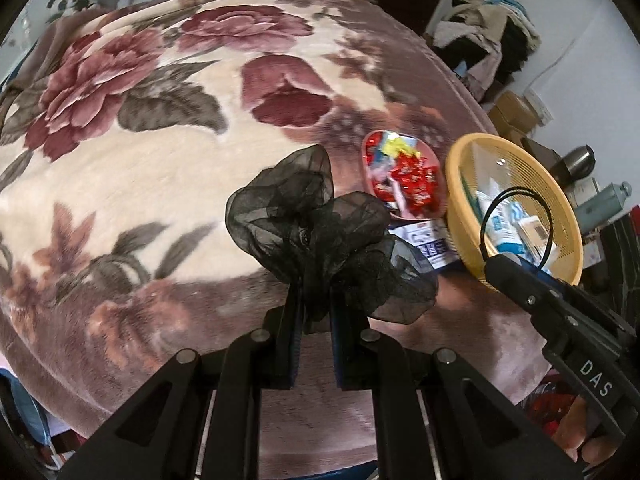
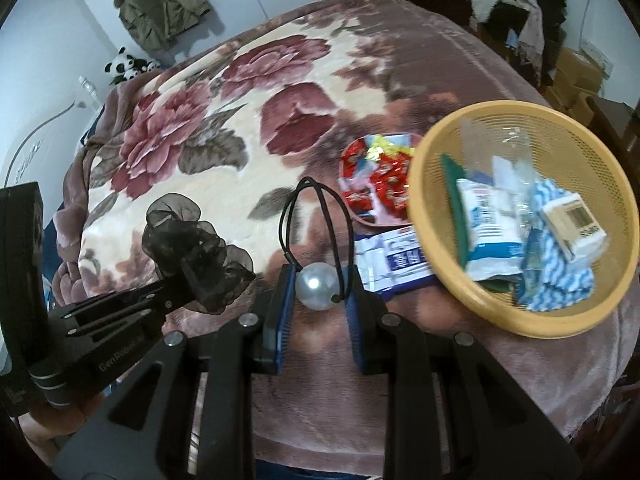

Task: Organize soft objects
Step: 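Lift the scrunchie and hair tie and carry both over the orange basket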

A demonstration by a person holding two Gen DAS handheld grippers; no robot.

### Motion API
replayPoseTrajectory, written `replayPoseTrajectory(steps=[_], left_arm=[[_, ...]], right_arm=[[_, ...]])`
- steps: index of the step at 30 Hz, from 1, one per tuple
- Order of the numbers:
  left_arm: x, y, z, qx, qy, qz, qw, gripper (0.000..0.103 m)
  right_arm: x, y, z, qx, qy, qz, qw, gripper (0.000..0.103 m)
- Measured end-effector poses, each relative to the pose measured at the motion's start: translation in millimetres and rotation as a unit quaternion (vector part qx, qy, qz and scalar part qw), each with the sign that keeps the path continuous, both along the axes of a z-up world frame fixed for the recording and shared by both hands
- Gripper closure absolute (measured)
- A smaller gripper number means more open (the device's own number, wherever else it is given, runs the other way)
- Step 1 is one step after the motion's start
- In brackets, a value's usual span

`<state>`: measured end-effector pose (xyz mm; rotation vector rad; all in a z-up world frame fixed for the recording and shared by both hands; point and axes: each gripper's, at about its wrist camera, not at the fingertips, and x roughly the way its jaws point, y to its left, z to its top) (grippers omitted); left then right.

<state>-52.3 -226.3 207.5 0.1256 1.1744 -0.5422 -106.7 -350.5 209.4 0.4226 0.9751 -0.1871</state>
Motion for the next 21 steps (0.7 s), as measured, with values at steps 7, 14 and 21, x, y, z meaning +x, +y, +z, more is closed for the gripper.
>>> replayPoseTrajectory(steps=[7, 14, 21], left_arm=[[-8, -29, 4, 0.007, -0.005, -0.02, 0.9998, 0.092], [-15, -59, 7, 0.014, -0.009, -0.041, 0.999, 0.092], [-22, -91, 9, 0.018, -0.01, -0.058, 0.9981, 0.092]], right_arm=[[-12, -28, 7, 0.0, -0.009, -0.021, 1.0, 0.078], [-23, -55, 7, 0.005, -0.013, -0.039, 0.999, 0.078], [-34, -81, 9, 0.008, -0.016, -0.054, 0.998, 0.078]])
